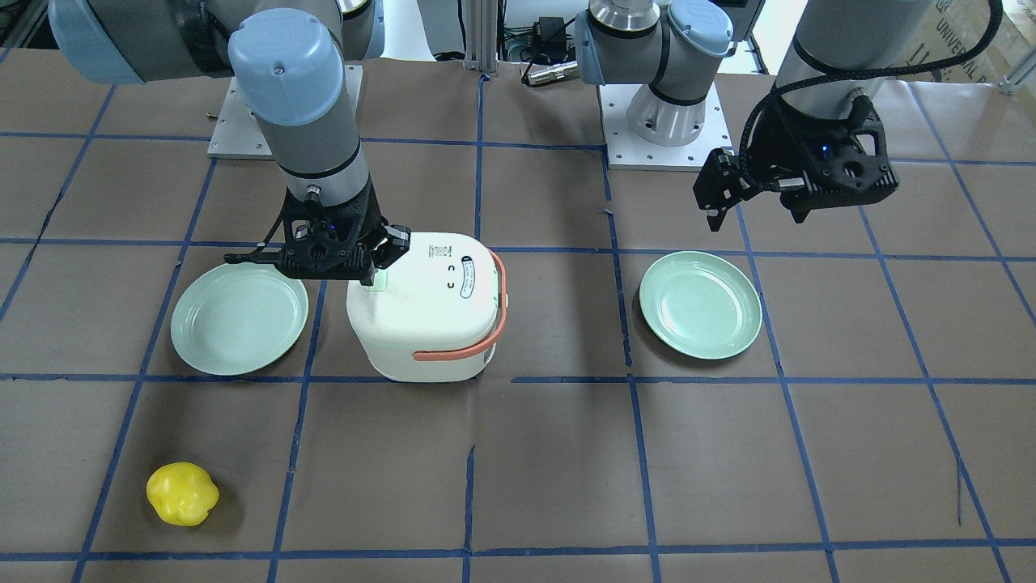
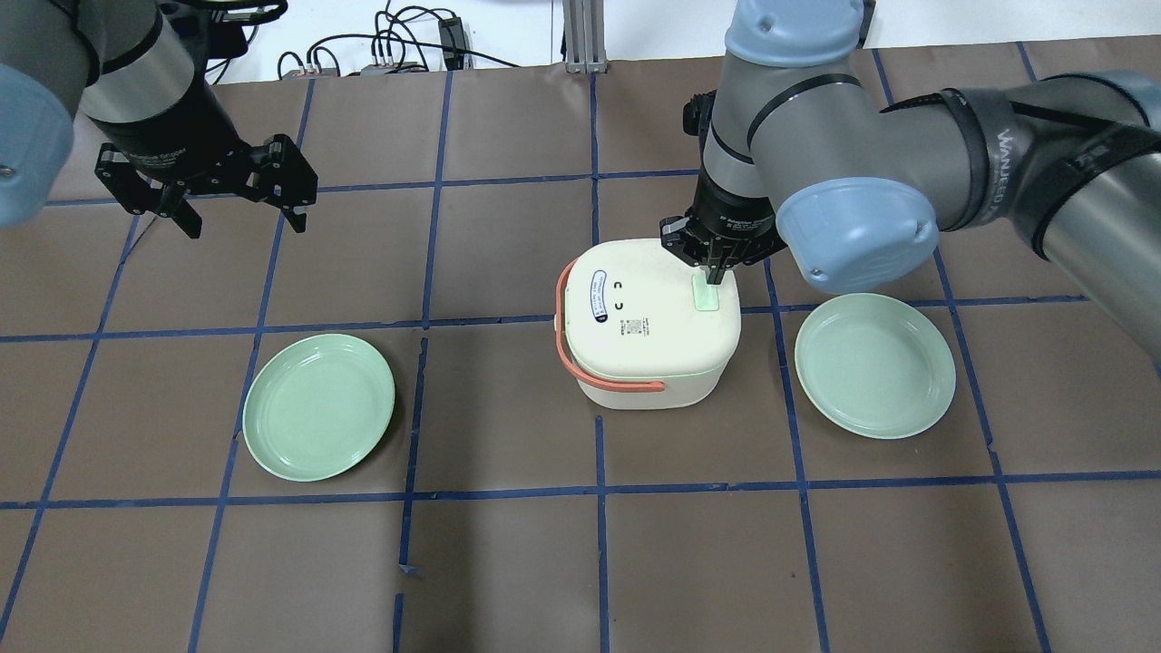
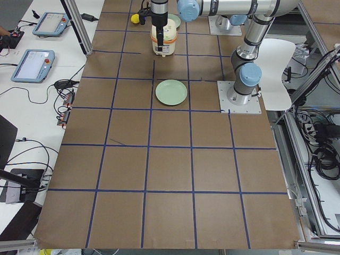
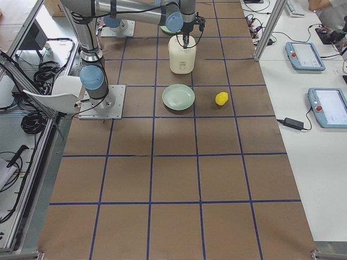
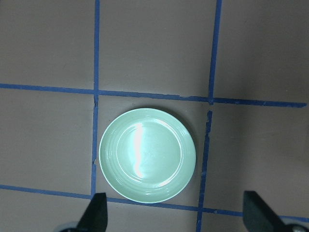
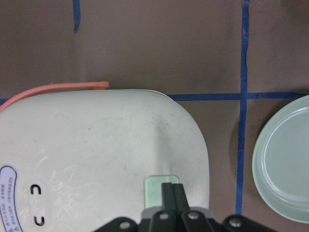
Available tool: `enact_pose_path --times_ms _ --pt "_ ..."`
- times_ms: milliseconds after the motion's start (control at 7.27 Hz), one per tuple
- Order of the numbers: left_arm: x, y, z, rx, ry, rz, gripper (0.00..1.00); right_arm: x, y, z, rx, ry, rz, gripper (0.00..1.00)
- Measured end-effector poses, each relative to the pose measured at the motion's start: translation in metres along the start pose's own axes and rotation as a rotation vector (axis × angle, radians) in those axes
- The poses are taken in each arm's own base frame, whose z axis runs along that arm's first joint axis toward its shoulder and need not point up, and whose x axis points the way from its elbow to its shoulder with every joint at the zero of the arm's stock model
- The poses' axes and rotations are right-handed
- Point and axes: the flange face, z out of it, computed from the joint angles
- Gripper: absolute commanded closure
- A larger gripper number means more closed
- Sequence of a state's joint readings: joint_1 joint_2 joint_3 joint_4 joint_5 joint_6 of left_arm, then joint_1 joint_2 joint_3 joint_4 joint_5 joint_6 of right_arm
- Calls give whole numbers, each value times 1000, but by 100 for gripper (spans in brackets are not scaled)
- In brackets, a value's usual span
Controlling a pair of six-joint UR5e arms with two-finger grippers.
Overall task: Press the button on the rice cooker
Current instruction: 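Press the green lid button down with the closed right gripper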
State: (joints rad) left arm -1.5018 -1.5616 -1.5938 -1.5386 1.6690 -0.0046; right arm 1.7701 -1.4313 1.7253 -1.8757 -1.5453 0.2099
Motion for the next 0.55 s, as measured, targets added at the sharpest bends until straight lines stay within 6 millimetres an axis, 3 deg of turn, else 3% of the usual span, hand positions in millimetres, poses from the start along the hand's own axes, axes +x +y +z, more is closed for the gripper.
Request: enact_pose_path --times_ms 550 --pt "0 0 0 0 0 0 0 -1 -1 6 -10 -3 2 94"
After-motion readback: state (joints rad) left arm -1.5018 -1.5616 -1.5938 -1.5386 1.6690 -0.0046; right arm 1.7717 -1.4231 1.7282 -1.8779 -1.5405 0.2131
